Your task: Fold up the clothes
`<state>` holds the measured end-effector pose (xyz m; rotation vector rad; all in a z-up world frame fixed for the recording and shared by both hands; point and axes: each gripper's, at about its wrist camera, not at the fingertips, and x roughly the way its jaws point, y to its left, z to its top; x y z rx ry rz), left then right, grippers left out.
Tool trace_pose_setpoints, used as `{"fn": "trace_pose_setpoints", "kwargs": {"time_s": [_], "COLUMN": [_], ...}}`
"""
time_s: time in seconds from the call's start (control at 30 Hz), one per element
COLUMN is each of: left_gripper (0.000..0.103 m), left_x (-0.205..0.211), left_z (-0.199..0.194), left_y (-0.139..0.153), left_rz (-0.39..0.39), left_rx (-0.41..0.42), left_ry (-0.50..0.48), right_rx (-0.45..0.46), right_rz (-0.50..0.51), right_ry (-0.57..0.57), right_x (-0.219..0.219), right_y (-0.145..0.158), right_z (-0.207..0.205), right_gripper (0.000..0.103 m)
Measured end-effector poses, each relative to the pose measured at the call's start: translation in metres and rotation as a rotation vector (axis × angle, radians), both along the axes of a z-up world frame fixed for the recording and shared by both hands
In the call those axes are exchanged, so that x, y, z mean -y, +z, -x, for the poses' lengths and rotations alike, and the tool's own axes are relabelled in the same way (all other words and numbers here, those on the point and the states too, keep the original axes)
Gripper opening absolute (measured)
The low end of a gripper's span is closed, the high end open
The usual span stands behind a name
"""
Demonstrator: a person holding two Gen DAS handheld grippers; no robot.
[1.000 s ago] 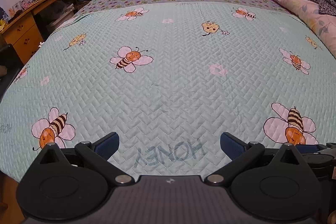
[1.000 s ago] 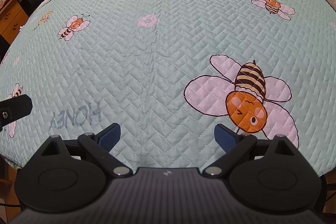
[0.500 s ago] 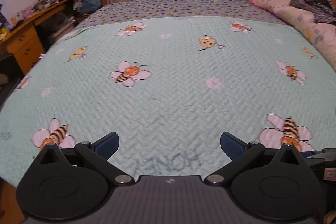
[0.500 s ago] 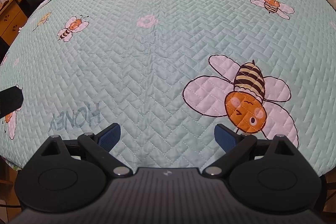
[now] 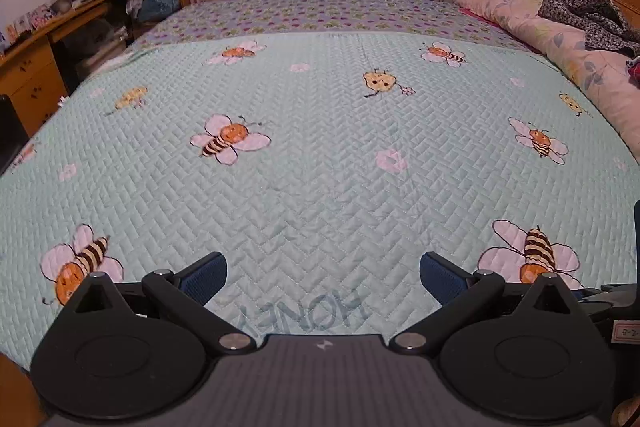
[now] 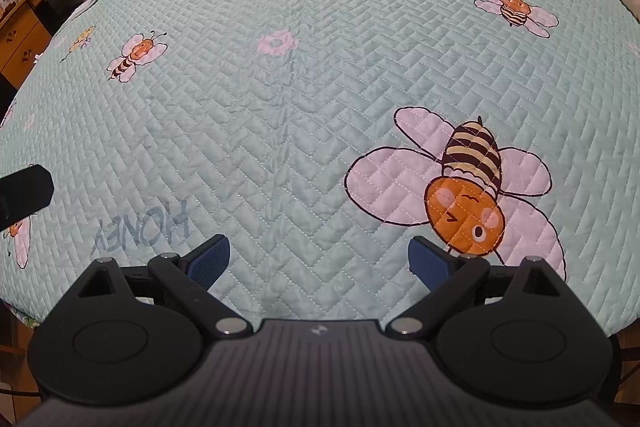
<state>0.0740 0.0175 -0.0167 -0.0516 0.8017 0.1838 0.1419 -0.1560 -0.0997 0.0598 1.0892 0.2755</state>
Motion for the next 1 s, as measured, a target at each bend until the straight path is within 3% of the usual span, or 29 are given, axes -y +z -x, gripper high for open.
{"fn": "trace_pose_setpoints", "kwargs": {"time_s": [0.37, 0.77, 0.87, 1.0], "left_gripper": [0.102, 0.103, 0.102, 0.102], "left_x": [0.003, 0.005, 0.004, -0.003], "left_z": [-0.001, -0.004, -0.012, -0.025], "left_y": [-0.002, -0.004, -0.014, -0.042], "left_rz": [-0.024, -0.02, 0.032, 0.162], "left_rx": [0.003, -0.051, -0.101, -0.19], "left_ry": [0.004, -0.016, -0.039, -0.049], "right_rx": [-0.003, -0.009, -0.01, -0.021], "right_rz": [0.001, -0.009, -0.014, -0.022], "right_ry": [-0.003, -0.01, -0.014, -0.034], "right_x": [0.0, 0.003, 0.005, 0.013], "right_y": [0.0, -0.003, -0.004, -0.009], "right_z": [0.0, -0.003, -0.003, -0.004], "right_gripper": [0.096, 0.096, 0.096, 0.096]}}
